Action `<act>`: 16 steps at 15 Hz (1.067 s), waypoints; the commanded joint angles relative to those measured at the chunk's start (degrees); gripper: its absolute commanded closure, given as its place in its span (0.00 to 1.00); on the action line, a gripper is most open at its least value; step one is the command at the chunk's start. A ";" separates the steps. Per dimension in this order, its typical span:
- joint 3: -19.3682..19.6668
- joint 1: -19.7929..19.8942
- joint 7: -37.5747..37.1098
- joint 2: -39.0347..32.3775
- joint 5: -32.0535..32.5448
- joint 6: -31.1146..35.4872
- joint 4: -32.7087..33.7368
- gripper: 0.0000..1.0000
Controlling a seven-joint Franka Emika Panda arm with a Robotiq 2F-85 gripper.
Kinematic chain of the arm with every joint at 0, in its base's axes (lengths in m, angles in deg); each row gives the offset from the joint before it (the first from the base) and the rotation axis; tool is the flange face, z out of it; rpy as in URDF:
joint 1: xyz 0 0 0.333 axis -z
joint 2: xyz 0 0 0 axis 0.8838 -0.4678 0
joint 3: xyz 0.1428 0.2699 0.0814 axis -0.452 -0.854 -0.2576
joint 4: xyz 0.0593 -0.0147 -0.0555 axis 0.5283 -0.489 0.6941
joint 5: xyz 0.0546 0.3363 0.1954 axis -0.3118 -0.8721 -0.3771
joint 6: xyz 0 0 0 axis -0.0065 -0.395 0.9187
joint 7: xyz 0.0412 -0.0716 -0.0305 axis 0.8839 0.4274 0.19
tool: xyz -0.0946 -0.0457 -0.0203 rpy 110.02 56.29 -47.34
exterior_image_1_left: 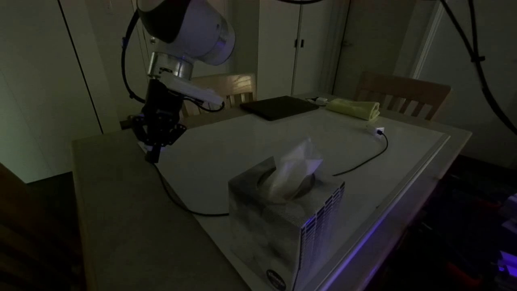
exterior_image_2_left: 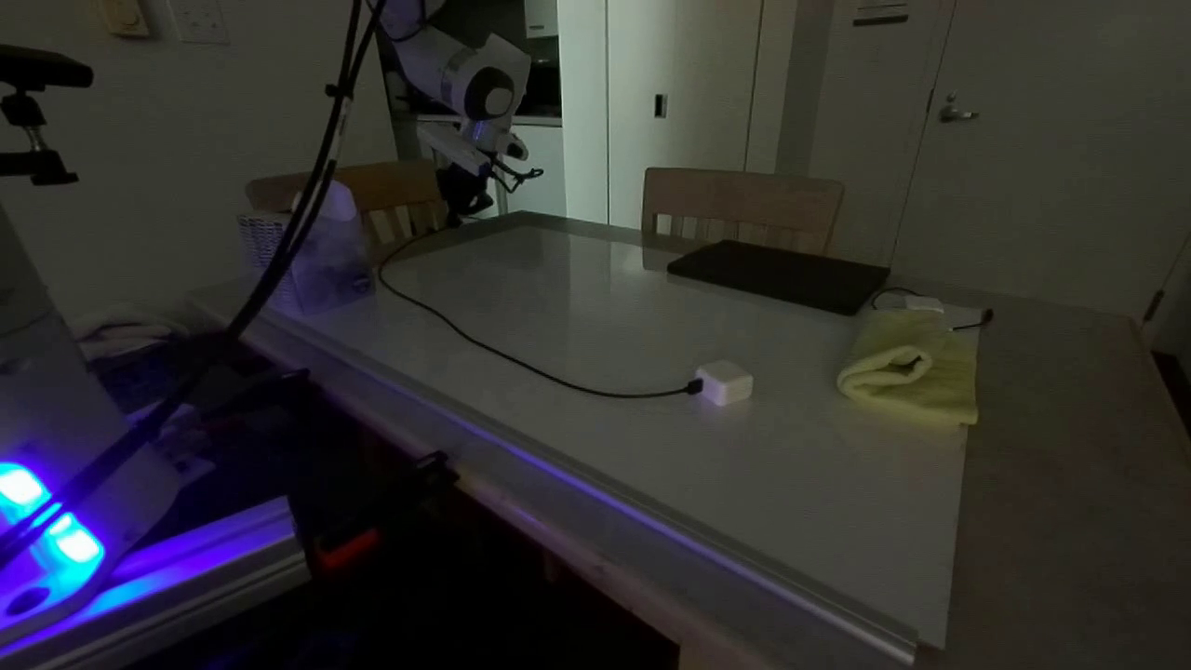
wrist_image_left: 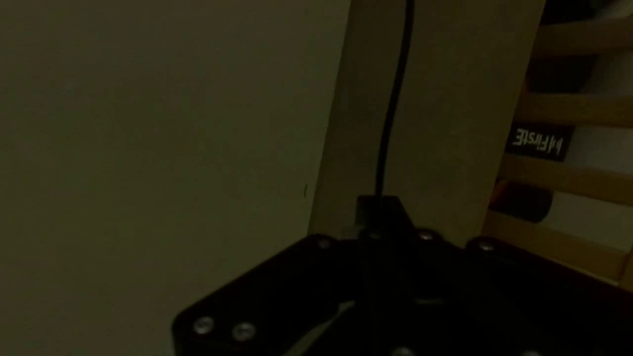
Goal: Straighten the cable
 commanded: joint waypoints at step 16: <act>7.58 -1.06 -8.11 -3.28 5.30 -8.01 20.02 0.00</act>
